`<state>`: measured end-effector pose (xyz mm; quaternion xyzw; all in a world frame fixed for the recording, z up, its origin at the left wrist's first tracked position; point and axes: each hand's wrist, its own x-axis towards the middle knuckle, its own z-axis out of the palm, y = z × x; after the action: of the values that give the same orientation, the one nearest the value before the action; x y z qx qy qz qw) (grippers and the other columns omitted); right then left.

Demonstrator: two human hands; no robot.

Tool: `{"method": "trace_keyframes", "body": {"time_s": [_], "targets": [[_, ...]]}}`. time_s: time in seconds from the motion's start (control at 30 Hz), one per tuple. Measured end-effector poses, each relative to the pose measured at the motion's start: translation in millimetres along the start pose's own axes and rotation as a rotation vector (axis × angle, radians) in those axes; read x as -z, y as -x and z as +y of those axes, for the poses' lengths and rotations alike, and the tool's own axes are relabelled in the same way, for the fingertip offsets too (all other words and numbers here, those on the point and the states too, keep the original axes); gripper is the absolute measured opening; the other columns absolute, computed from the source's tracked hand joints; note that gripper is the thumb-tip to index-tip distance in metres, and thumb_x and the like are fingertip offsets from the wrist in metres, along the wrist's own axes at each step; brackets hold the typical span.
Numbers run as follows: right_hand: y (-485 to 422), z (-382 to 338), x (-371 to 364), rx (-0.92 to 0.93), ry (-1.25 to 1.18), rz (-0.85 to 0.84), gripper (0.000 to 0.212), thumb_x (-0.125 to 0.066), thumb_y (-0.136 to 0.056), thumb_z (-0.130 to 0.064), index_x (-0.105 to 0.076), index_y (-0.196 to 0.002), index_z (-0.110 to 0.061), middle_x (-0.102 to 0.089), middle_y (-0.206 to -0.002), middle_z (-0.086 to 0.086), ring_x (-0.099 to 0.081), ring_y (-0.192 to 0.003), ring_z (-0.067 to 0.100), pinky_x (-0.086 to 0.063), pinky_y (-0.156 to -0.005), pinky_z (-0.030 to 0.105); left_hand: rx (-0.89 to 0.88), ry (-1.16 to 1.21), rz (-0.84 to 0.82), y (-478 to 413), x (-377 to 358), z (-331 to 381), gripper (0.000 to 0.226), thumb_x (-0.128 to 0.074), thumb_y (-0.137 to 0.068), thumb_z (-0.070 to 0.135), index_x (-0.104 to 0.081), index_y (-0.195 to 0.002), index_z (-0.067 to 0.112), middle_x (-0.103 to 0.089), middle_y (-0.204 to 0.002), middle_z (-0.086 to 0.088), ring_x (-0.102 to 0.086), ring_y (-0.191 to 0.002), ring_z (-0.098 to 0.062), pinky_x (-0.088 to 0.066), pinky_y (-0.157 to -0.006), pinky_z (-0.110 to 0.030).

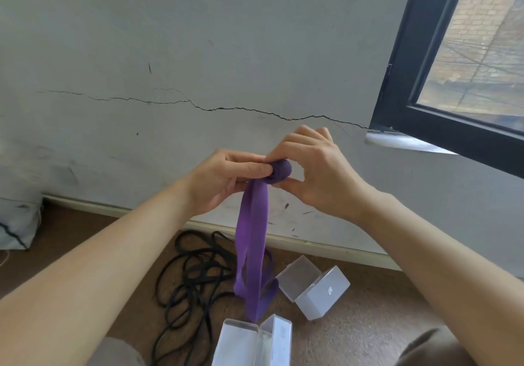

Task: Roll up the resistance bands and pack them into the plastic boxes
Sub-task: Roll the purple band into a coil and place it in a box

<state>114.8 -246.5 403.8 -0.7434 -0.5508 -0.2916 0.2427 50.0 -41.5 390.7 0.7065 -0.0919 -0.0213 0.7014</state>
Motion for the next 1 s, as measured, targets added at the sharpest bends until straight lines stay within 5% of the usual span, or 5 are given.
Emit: {"method": "trace_keyframes", "body": {"time_s": [0.2,0.5,0.67,0.87,1.0], "targets": [[1.9,-3.3,-9.9,-0.046,-0.02,0.255,0.025,-0.088,-0.079,-0.02,-0.07,-0.093,-0.009,-0.064,-0.088,-0.001,-0.057,-0.083,0.022,-0.042,-0.076,0.042,-0.111,0.016,-0.055,-0.3,-0.5,7.7,0.038,-0.059,-0.095,0.023,-0.069,-0.13,0.01,-0.067,-0.131,-0.017,-0.061,-0.119,-0.022,-0.044,-0.104,-0.036],[-33.8,7.5,-17.2,-0.083,0.053,0.542,0.027,-0.09,-0.072,-0.006,-0.071,-0.091,-0.006,-0.068,-0.087,0.003,-0.059,-0.081,0.028,-0.042,-0.075,0.041,-0.224,0.019,0.059,-17.5,0.9,32.3,0.046,-0.052,-0.101,0.032,-0.063,-0.131,-0.002,-0.064,-0.116,-0.014,-0.059,-0.091,-0.016,-0.048,-0.083,-0.025],[-93.5,18.9,0.3,-0.089,0.072,0.667,0.022,-0.086,-0.074,-0.006,-0.072,-0.09,-0.01,-0.071,-0.091,-0.006,-0.055,-0.088,0.025,-0.042,-0.077,0.038,-0.354,0.019,0.168,-41.1,12.4,79.2,0.041,-0.049,-0.105,0.027,-0.063,-0.134,0.002,-0.066,-0.136,-0.014,-0.065,-0.112,-0.018,-0.05,-0.091,-0.024],[-119.0,8.1,14.3,-0.173,-0.221,0.736,0.027,-0.081,-0.072,0.007,-0.07,-0.092,-0.006,-0.069,-0.092,-0.001,-0.052,-0.062,0.013,-0.045,-0.062,0.019,-0.512,0.041,0.251,-48.1,5.9,102.3,0.048,-0.059,-0.094,0.035,-0.065,-0.133,0.007,-0.069,-0.132,-0.011,-0.063,-0.124,-0.026,-0.051,-0.101,-0.037],[-123.9,4.3,15.5,-0.29,-0.416,0.756,0.027,-0.084,-0.076,0.002,-0.07,-0.096,-0.01,-0.073,-0.092,-0.003,-0.059,-0.059,0.017,-0.046,-0.063,0.014,-0.564,0.07,0.373,-50.3,-0.9,110.6,0.045,-0.069,-0.084,0.032,-0.072,-0.121,0.008,-0.076,-0.116,-0.01,-0.07,-0.107,-0.018,-0.05,-0.096,-0.031]]}}
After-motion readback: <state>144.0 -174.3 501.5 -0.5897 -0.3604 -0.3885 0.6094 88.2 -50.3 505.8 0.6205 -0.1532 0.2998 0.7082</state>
